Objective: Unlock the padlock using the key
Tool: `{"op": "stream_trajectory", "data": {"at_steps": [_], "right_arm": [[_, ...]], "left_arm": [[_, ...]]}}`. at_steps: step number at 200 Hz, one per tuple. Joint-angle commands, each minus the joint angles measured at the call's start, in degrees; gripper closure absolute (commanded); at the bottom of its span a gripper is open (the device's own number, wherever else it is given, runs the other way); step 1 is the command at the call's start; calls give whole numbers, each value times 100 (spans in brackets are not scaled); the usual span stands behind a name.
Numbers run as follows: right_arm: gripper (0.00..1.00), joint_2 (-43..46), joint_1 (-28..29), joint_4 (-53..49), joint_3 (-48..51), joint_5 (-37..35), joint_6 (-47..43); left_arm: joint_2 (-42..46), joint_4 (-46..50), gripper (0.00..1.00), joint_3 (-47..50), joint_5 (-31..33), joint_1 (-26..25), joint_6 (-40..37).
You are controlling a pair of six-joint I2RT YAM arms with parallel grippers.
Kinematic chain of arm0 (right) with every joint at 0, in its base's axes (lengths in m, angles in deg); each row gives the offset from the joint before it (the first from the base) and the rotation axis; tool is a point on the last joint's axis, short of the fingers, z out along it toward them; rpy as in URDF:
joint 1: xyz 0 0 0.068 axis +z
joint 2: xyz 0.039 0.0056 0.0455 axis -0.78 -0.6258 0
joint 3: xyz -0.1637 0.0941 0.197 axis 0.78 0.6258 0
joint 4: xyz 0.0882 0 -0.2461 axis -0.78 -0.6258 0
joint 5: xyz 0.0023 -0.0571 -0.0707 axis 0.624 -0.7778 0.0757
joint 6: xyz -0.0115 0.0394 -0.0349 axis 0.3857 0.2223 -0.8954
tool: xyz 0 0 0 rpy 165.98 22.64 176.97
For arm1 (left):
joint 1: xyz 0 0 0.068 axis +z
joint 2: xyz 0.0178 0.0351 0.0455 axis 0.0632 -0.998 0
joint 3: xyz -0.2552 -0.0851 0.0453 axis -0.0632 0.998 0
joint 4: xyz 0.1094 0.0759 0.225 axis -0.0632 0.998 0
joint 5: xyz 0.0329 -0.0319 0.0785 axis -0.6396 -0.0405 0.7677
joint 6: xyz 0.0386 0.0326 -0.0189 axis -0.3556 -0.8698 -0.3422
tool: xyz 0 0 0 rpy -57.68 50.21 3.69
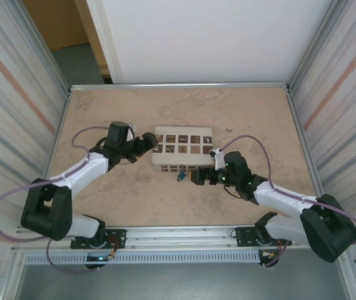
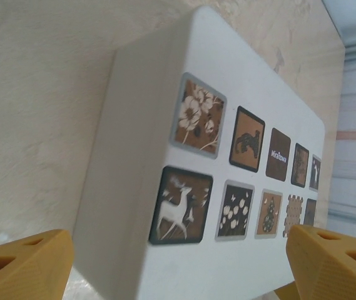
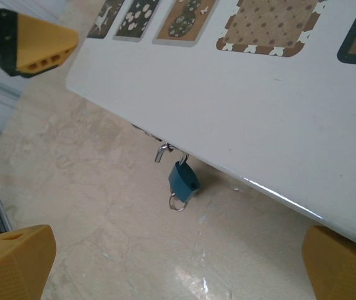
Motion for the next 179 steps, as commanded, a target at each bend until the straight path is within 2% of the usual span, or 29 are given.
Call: {"op": "stream_trajectory", "data": {"at_steps": [1, 73, 179], "right_arm": [[1, -4, -92, 123, -244, 154, 16], [1, -280, -486, -24, -583, 460, -289], [1, -1407, -1187, 533, -1344, 1293, -822]], "left_arm": [[-304, 211, 12, -204, -398, 34, -419], [-599, 46, 11, 205, -470, -88, -326], [-77, 234, 11, 623, 333, -836, 9]]}}
